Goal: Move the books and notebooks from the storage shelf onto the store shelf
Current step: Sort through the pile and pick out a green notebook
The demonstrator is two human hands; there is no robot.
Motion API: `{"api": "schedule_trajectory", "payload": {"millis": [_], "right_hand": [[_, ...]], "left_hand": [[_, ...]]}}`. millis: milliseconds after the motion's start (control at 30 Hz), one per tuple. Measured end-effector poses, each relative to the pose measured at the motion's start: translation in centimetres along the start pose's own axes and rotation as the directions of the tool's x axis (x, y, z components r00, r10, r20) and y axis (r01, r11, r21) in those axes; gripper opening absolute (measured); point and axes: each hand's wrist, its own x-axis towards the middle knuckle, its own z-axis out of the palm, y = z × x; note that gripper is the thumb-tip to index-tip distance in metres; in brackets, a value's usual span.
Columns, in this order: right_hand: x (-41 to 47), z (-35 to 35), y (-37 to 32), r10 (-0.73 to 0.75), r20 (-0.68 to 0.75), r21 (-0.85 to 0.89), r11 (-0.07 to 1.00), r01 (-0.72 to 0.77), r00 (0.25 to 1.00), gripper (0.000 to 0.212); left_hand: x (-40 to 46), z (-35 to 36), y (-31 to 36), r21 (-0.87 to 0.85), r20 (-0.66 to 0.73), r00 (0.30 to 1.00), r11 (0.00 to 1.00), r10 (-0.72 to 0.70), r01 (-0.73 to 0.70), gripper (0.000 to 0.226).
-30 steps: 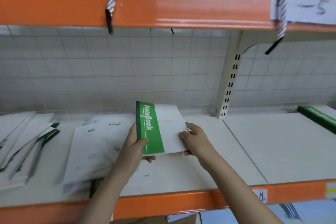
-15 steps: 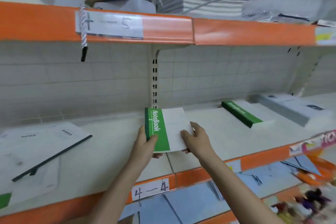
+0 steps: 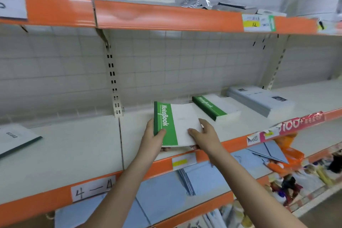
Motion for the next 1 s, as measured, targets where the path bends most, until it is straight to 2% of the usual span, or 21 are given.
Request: {"api": "schedule_trajectory", "payload": {"millis": [200,367,467,600,1000], "right_hand": [[1.2,-3.7,1.1,0.029,-0.054,0.057,0.998,-0.026,0.998,0.018],[3.5,-6.4,2.3,0.036,-0.100,0.050,0.998,-0.031,0.994,0.025],[5.1,-7.9,2.5,0.015,-0.099,0.069,0.998,-0.008,0.995,0.028],[8.0,-10.0,2.4,0.008,-0.078,0.093,0.996,-0.001,0.997,0.026],[16.0,-14.4,2.0,0.065,-0.039,0.192,0.980,-0.056,0.997,0.027]], "left_hand": [[1.5,4.3,-0.5,-0.004,0.016,1.000,1.000,-0.008,0.008,0.036],[3.4,7.9,-1.0,0.012,0.020,1.000,1.000,0.020,-0.020,0.041],[4.2,9.9,-0.9,-0.018,0.027,0.999,0.999,0.031,-0.031,0.046],[7.1,12.7,-0.5,-0.040,0.022,0.999,0.999,0.024,-0.023,0.042],[13.5,18.7,0.4,-0.046,0.013,1.000,0.999,0.000,0.001,0.043]]}}
